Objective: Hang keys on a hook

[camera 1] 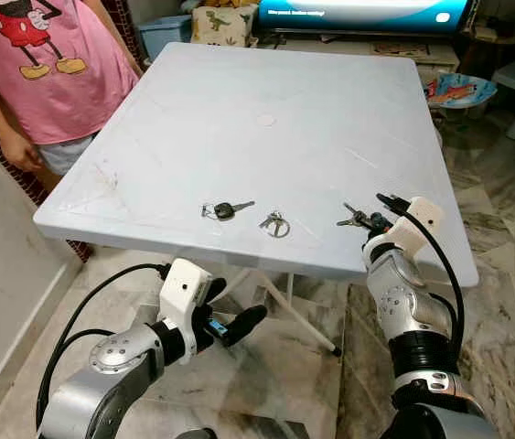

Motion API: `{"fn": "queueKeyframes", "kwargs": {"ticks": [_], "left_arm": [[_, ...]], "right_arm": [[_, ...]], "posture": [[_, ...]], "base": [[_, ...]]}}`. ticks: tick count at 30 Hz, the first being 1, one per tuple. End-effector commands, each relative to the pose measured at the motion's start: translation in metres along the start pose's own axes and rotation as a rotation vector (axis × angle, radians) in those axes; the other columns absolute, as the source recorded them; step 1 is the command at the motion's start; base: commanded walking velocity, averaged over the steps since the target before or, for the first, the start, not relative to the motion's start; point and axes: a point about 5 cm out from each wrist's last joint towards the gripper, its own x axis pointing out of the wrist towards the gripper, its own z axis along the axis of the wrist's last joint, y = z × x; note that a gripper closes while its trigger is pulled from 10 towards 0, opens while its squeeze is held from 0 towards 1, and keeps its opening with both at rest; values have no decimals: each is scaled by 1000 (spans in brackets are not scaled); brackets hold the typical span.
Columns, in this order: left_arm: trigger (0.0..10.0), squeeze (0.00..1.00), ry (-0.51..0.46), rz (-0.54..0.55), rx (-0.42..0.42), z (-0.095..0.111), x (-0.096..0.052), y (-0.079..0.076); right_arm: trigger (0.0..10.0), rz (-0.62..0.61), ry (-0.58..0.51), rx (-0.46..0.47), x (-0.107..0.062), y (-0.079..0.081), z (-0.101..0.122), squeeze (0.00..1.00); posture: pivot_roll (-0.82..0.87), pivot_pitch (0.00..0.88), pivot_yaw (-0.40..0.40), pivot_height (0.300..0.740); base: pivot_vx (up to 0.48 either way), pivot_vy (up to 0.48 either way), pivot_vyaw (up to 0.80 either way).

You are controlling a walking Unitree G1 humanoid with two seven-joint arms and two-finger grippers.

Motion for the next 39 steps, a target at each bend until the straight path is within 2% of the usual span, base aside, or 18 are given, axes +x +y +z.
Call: {"fn": "queueKeyframes", "kwargs": {"ticks": [1,5,7,11,12,13,17,20,27,33,39], "left_arm": [[10000,0,2,7,15,0,0,1],[10000,0,0,7,15,0,0,1],[10000,0,0,8,14,0,1,1],[10000,0,2,7,14,-1,1,0],[10000,0,3,6,14,-1,1,0],[10000,0,3,5,15,-1,1,0],[10000,0,2,4,16,0,1,0],[10000,0,1,1,16,0,1,0],[10000,0,2,-4,16,0,2,-1],[10000,0,0,-4,14,-1,2,-1],[10000,0,0,-4,14,-1,2,-1]], "right_arm": [[0,47,-56,-66,0,9,10,0],[0,85,-83,-114,-2,15,13,0],[0,121,-106,-173,-4,20,12,0],[0,125,-97,-187,-6,21,9,0],[1176,110,-74,-160,-7,21,7,0],[10000,98,-72,-160,-9,21,5,980],[10000,64,-88,-168,-15,21,4,1000],[10000,50,-68,-118,-18,20,0,1000],[10000,41,-51,-85,-23,21,-2,1000],[10000,-2,-31,10,-23,18,-2,1000],[10000,-7,-15,28,-21,16,-4,1000]], "posture": [[111,107,40,740],[111,106,38,740],[111,105,36,740],[111,105,34,740],[111,105,34,740],[111,105,34,740],[110,104,36,740],[109,104,38,740],[107,104,40,740],[107,104,40,740],[107,104,40,740]], "base": [[0,0,0],[0,0,0],[0,0,0],[0,0,0],[0,0,0],[0,0,0],[0,0,0],[0,0,0],[0,0,0],[0,0,0],[0,0,0]]}}
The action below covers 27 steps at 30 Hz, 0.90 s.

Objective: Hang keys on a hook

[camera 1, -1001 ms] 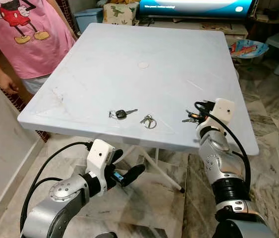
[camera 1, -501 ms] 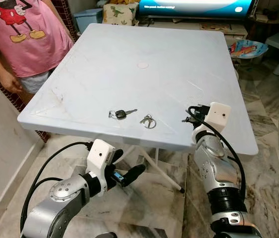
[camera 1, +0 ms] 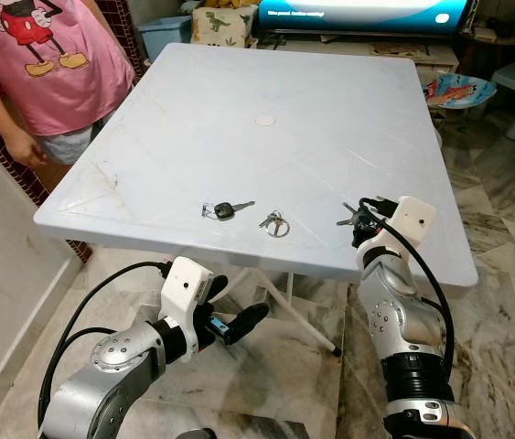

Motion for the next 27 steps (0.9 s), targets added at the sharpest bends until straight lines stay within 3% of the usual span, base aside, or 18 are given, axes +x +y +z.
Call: {"fn": "queueKeyframes", "kwargs": {"ticks": [1,10,12,13,14,15,16,27], "left_arm": [[10000,0,13,1,7,-3,0,0],[10000,0,13,-4,9,-2,1,0],[10000,0,13,-5,9,-2,1,0],[10000,0,13,-6,9,-2,1,0],[10000,0,13,-6,10,-2,2,-1],[10000,0,13,-6,10,-2,2,-1],[10000,0,12,-6,11,-2,1,-1],[10000,0,11,-7,12,-1,2,-1]], "right_arm": [[10000,0,6,1,1,3,1,1000],[10000,19,38,28,7,5,-1,1000],[10000,21,41,27,7,7,-2,957],[10000,25,43,32,8,9,-3,384],[10000,27,45,35,9,11,-3,294],[10000,29,46,37,9,12,-3,294],[10000,29,46,42,10,13,-3,0],[10000,-22,69,87,18,10,-7,0]], "posture": [[107,104,40,740],[104,109,43,740],[106,110,44,740],[106,110,44,740],[106,110,44,740],[106,110,44,740],[106,110,44,740],[106,110,44,740]], "base": [[0,0,0],[0,0,0],[0,0,0],[0,0,0],[0,0,0],[0,0,0],[0,0,0],[0,0,0]]}}
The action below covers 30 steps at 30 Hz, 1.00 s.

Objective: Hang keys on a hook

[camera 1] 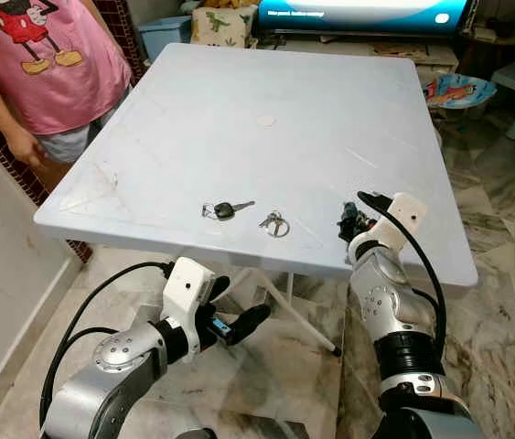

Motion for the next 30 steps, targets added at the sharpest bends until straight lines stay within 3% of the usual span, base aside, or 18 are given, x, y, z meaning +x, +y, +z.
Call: {"fn": "queueKeyframes", "kwargs": {"ticks": [1,6,7,8,9,10,11,24,30], "left_arm": [[10000,0,7,1,10,-1,0,1],[10000,0,6,0,10,-1,0,0],[10000,0,6,0,10,-1,0,0],[10000,0,6,1,10,-1,0,0],[10000,0,6,1,10,-1,0,0],[10000,0,6,1,10,-1,-1,0],[10000,0,6,1,10,-1,-1,0],[10000,0,5,-3,11,-1,0,0],[10000,0,7,-4,8,-1,0,-1]], "right_arm": [[10000,-26,10,25,3,0,0,0],[10000,-49,29,55,4,-1,-3,0],[9294,-49,31,57,4,-1,-4,0],[7020,-49,33,59,4,-1,-5,0],[7020,-49,33,59,4,-1,-5,0],[4706,-49,35,63,4,-1,-5,0],[39,-50,36,67,4,-1,-5,0],[0,-61,40,73,6,-3,-6,0],[0,-103,80,45,8,-11,-12,0]], "posture": [[106,110,44,740],[116,112,44,740],[116,112,44,740],[116,112,44,740],[116,112,44,740],[116,112,44,740],[116,112,44,740],[117,107,41,740],[118,107,39,740]], "base": [[0,0,0],[0,0,0],[0,0,0],[0,0,0],[0,0,0],[0,0,0],[0,0,0],[0,0,0],[0,0,0]]}}
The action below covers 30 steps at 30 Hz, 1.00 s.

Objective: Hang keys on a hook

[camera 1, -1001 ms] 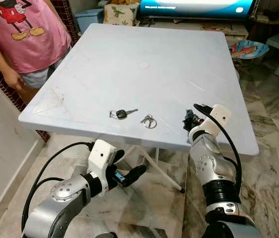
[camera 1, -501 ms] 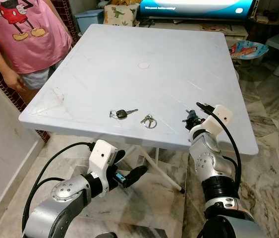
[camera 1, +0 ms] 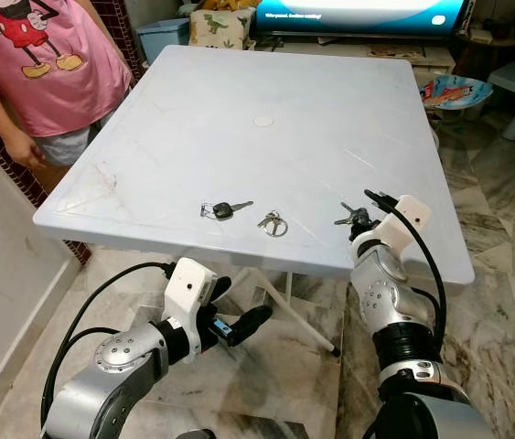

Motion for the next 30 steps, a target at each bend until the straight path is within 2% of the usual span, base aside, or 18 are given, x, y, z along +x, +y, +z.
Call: {"fn": "queueKeyframes", "kwargs": {"ticks": [1,9,25,28,30], "left_arm": [[10000,0,6,1,8,-1,-1,0],[10000,0,6,0,8,-1,-1,0],[10000,0,6,4,7,0,-1,0],[10000,0,5,6,8,0,-1,1],[10000,0,1,15,9,0,0,2]], "right_arm": [[0,-33,61,-5,1,-6,-11,0],[0,-43,57,-7,2,-8,-10,0],[0,-57,24,-77,2,-13,-7,0],[0,-56,9,-106,3,-13,-4,0],[0,-44,-29,-158,3,-12,1,0]], "posture": [[118,107,39,740],[117,109,42,740],[117,109,42,740],[117,109,42,740],[117,109,42,740]], "base": [[0,0,0],[0,0,0],[0,0,0],[0,0,0],[0,0,0]]}}
